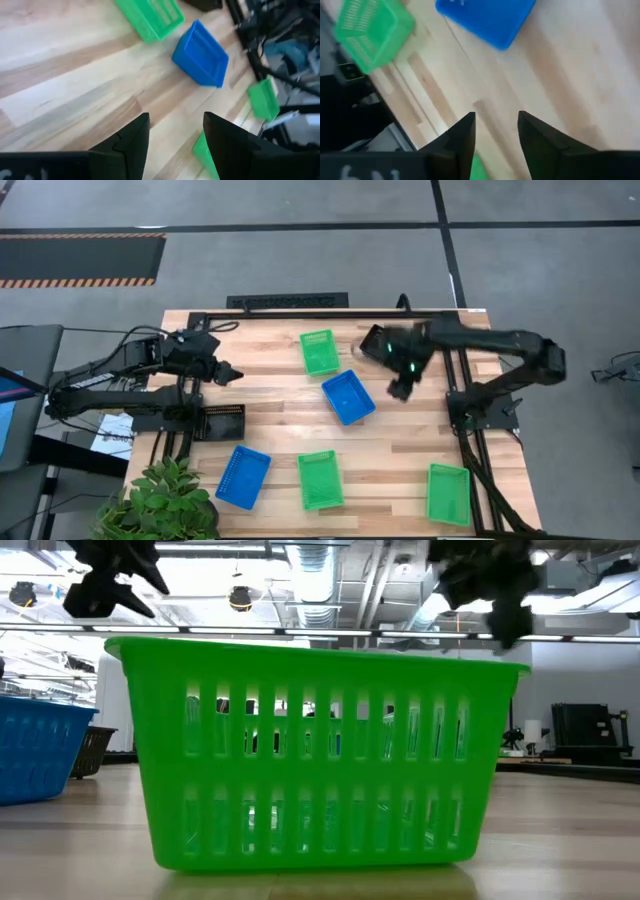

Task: Stack baskets by color
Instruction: Stack the bottom right green bin on the top green bin

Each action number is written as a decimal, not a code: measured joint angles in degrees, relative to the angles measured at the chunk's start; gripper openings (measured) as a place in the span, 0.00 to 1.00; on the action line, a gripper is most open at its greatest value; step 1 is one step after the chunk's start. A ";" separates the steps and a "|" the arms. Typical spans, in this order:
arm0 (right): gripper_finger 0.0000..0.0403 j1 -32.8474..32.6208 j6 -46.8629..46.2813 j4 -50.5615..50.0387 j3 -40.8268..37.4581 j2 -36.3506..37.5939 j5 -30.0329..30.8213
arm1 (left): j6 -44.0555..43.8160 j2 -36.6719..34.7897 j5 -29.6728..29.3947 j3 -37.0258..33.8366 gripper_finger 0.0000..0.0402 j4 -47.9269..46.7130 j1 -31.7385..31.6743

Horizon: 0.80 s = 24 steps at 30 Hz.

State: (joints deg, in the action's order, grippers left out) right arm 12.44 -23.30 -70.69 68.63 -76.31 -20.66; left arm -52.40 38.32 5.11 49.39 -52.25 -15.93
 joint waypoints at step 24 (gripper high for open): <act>0.45 -61.29 -55.95 8.75 -14.99 3.89 10.44 | 13.79 -0.08 -4.93 0.02 0.43 0.77 0.58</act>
State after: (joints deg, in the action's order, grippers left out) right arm -48.85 -79.25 -61.94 53.64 -72.42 -10.22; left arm -38.61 38.24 0.19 49.41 -51.48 -15.34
